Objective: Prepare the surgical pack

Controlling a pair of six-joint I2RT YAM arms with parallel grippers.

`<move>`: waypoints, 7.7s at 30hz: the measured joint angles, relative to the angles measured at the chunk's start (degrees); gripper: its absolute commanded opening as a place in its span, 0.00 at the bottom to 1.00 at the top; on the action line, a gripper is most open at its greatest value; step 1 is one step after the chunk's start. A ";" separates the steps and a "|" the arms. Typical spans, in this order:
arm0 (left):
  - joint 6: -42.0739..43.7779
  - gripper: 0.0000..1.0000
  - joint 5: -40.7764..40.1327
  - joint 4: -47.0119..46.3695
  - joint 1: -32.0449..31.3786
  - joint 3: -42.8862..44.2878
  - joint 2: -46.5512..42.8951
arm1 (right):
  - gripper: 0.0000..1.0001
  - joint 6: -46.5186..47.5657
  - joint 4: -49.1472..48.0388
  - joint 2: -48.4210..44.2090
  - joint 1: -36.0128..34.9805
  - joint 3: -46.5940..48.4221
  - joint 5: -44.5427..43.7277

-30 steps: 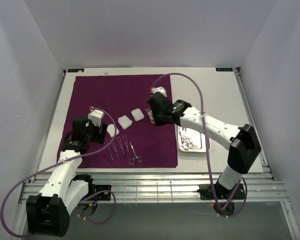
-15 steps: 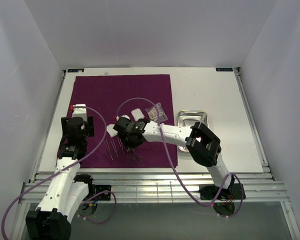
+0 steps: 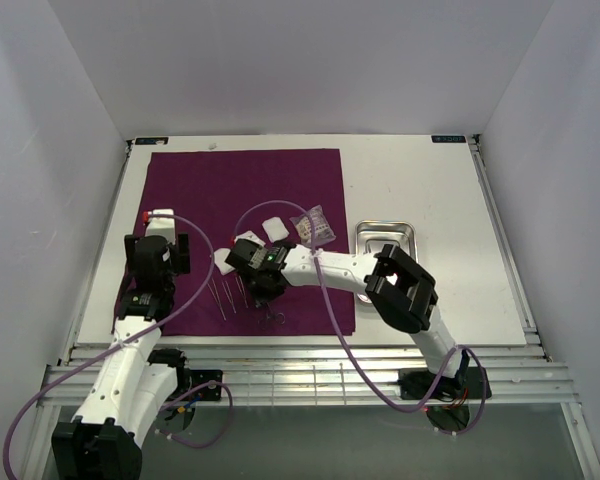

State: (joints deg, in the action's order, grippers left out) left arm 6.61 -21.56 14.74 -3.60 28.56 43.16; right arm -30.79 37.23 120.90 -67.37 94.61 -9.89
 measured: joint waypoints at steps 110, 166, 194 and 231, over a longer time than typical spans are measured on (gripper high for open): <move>0.46 0.92 4.22 -1.44 0.02 -1.55 -2.12 | 0.47 -4.59 6.21 -3.28 -3.17 -7.65 -1.60; 0.48 0.92 4.22 -1.46 0.02 -1.57 -2.05 | 0.08 -6.03 5.25 -16.90 6.27 -10.25 -12.22; 1.09 0.92 3.23 -1.44 0.02 -1.57 1.42 | 0.08 6.40 -6.84 -36.61 33.55 -45.29 -7.96; 1.95 0.91 2.89 -1.44 0.02 -1.60 3.61 | 0.26 4.48 -6.23 -18.43 43.19 -29.83 -12.81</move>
State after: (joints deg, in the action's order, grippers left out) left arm 8.56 -18.68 13.30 -3.57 26.96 46.76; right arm -26.30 31.00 102.48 -24.18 64.77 -22.70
